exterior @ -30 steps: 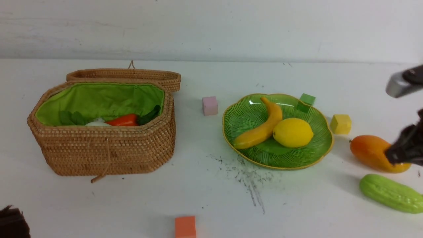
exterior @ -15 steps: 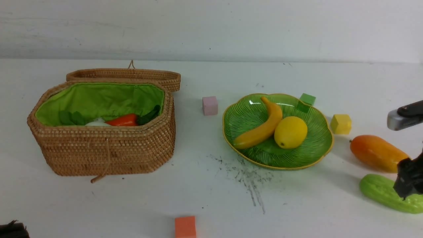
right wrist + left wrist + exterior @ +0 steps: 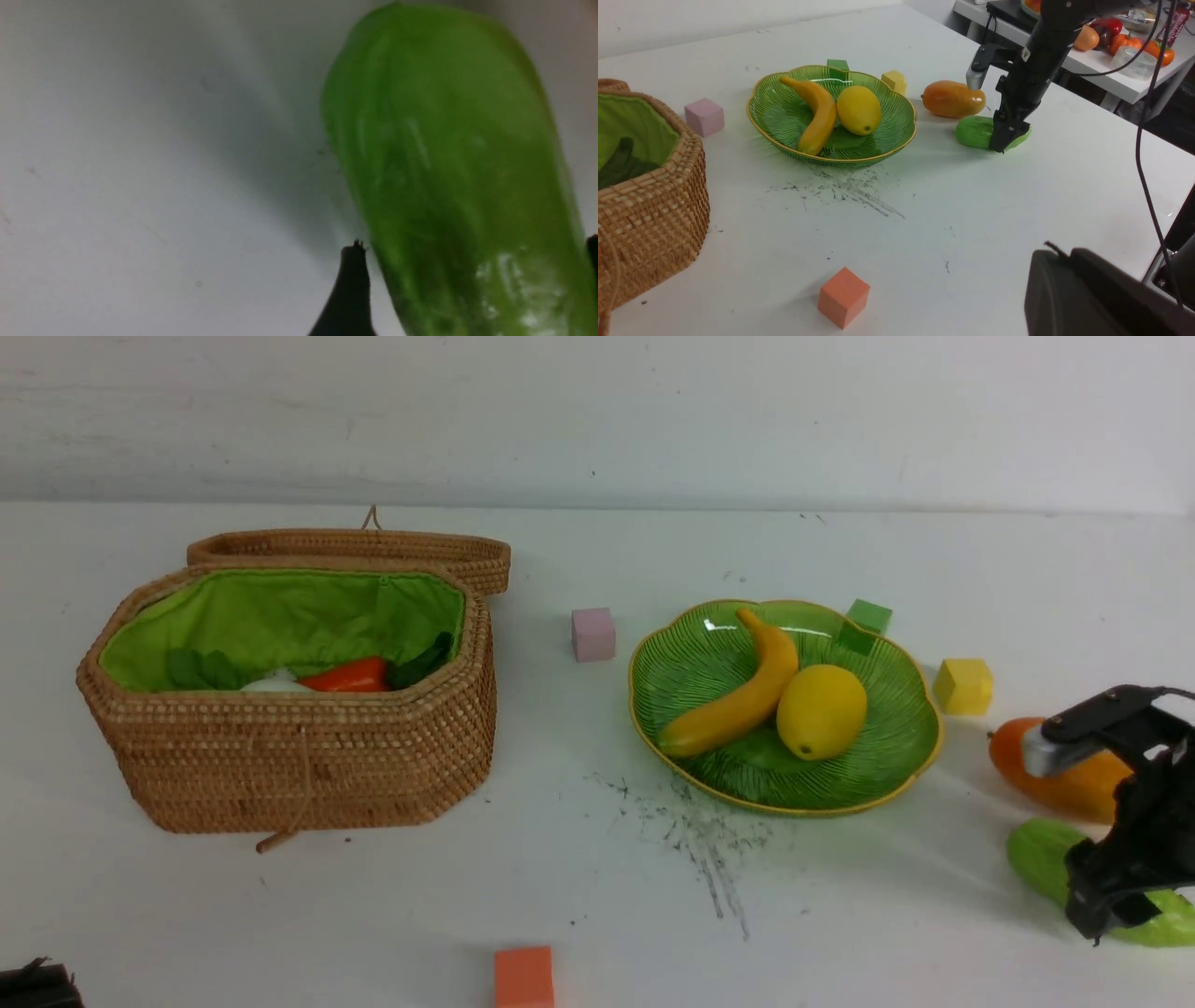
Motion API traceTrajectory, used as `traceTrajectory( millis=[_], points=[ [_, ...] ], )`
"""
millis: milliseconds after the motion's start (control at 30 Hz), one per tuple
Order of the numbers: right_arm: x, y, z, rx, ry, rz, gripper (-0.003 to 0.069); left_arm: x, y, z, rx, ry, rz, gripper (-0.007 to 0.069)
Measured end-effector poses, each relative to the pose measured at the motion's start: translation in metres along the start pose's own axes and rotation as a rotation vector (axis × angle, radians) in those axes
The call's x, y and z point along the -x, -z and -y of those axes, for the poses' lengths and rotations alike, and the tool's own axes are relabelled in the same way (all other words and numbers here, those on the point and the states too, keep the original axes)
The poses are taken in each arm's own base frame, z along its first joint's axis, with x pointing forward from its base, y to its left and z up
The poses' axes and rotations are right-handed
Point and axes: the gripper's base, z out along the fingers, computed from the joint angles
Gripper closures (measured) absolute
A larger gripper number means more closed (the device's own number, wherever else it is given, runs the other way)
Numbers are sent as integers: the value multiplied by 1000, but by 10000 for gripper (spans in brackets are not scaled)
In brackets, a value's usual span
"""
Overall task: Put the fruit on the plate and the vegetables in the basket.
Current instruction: Take a chayote with your right arm and place it on the basket on the left.
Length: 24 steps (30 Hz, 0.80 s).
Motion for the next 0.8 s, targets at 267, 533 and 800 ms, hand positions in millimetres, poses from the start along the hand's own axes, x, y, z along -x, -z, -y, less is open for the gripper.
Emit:
traceTrajectory(
  millis=[267,533,800],
  points=[
    [4,-11,-12,87,100,-30,161,0,0,0,0,0,0,599],
    [6,-10,-15,129,-71,-31,202,0,0,0,1,0,-3,599],
    [-8,23,-35,274,-289,-146,202,-1,0,0,2,0,-7,599]
  ],
)
